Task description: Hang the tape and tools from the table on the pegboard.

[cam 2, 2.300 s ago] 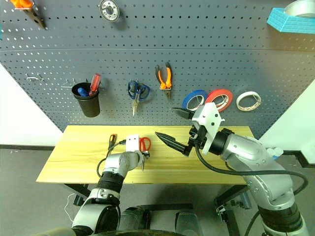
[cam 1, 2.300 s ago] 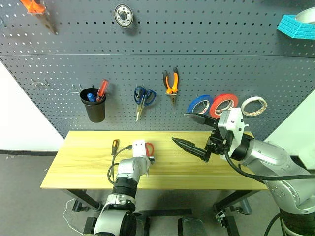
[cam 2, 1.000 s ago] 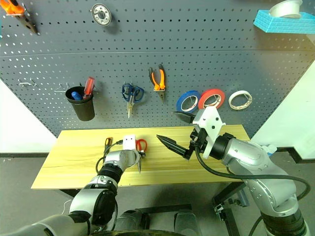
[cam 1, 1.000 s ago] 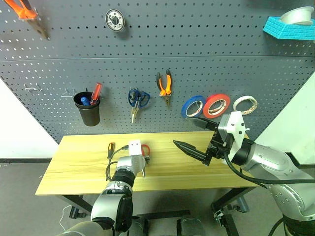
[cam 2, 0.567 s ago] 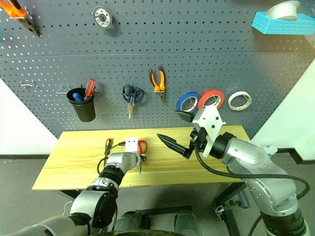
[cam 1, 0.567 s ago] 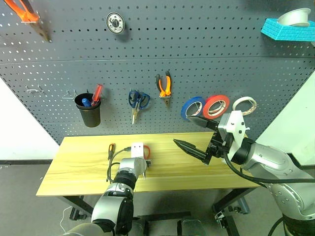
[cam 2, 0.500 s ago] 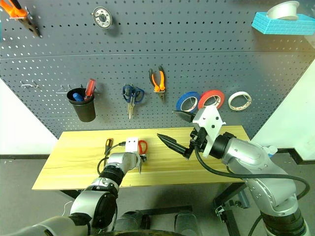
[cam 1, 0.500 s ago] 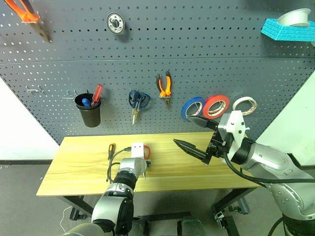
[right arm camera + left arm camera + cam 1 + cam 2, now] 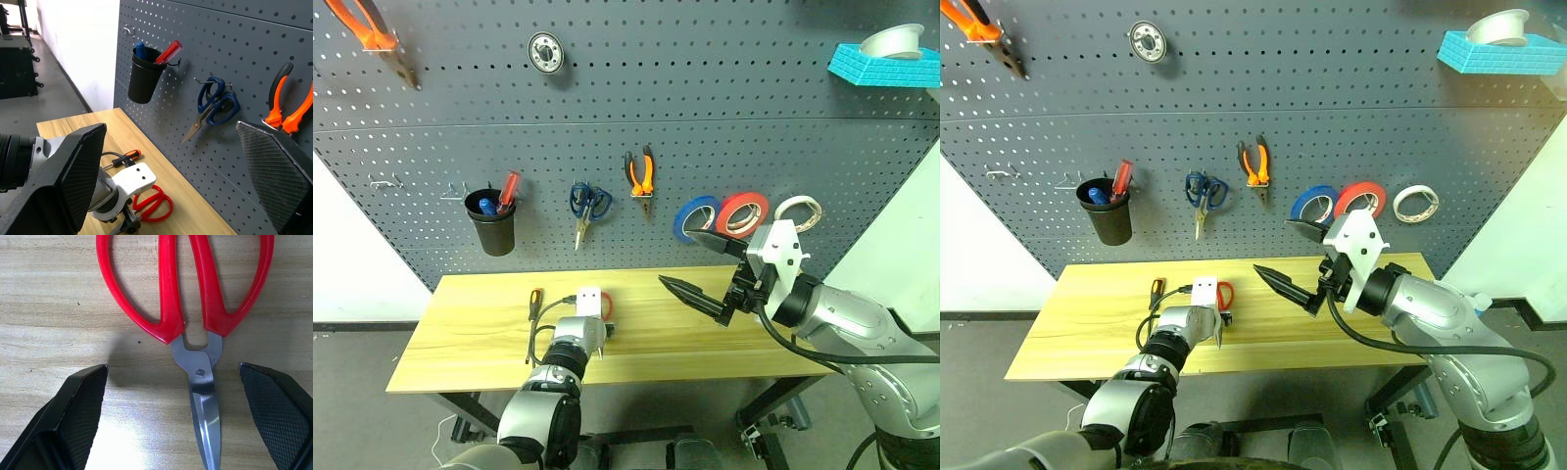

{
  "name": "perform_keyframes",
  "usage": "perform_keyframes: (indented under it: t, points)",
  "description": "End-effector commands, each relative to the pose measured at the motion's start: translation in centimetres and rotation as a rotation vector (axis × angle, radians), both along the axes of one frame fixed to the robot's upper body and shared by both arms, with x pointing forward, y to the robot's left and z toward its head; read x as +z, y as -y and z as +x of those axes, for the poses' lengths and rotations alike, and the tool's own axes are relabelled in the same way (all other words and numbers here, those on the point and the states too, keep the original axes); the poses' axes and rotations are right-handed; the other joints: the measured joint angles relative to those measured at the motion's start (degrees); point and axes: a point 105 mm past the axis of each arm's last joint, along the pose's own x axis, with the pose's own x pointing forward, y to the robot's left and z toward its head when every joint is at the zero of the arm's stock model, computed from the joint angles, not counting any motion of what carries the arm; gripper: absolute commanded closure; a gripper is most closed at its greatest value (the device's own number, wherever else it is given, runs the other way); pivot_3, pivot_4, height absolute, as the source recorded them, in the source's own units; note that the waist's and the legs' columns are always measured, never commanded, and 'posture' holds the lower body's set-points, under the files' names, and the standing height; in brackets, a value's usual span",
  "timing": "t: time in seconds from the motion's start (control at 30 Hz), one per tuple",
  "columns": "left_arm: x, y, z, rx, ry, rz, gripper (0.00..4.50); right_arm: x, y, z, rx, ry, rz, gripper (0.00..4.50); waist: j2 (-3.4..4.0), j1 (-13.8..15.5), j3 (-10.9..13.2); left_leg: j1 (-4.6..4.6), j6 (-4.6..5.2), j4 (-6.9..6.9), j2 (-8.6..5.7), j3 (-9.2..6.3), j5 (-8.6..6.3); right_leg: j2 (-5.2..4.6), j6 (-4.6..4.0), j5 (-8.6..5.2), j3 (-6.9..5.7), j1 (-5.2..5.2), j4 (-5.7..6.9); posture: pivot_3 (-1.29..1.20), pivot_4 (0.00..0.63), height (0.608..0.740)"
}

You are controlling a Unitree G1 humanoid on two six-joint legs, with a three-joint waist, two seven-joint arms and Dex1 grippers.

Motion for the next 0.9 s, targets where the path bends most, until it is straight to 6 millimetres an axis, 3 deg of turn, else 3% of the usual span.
perform_keyframes:
  t: [0.03,0.33,0.9]
  points:
    - [-1.11,-0.15,-1.17,0.022,-0.057,-0.02,1.25,1.05,-0.14,-0.32,0.005,0.054,0.01,0.0,0.02,-0.03,-0.01,0.0,0.02,0.0,0.0,0.0,-0.02,0.0,0.03,0.02,0.0,0.02,-0.06,-0.19,0.0,0.681]
    - [-0.92,-0.49,-0.87,0.042,-0.05,-0.031,4.18,0.98,-0.12,-0.22,0.001,0.051,0.008,0.0,0.12,0.05,-0.08,-0.02,0.08,0.0,-0.01,0.01,-0.07,-0.01,0.1,0.05,0.0,0.05,-0.19,-0.19,0.001,0.681]
    - [-0.77,0.12,-0.92,-0.038,-0.007,-0.029,4.25,0.69,-0.11,0.05,-0.003,0.047,0.004,0.0,0.15,0.11,-0.09,-0.06,0.12,0.0,-0.01,0.01,-0.1,-0.02,0.11,0.06,0.0,0.05,-0.28,-0.18,0.0,0.681]
